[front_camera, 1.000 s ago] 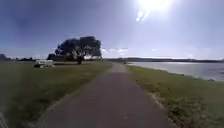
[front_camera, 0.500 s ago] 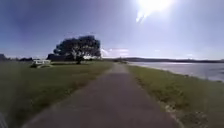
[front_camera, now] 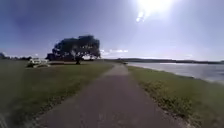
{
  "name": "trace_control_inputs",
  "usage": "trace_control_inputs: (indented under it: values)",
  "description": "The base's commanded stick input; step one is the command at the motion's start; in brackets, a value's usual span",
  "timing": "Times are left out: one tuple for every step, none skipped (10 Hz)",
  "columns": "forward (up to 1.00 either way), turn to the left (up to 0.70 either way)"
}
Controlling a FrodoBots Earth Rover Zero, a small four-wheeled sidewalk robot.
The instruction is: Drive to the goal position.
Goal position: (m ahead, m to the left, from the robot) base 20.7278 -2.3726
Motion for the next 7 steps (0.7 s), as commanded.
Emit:
trace_control_inputs:
  values:
    - [0.85, 0.00]
    - [0.85, 0.00]
    - [0.85, 0.00]
    - [0.85, 0.00]
    - [0.85, 0.00]
    - [0.85, 0.00]
    - [0.85, 0.00]
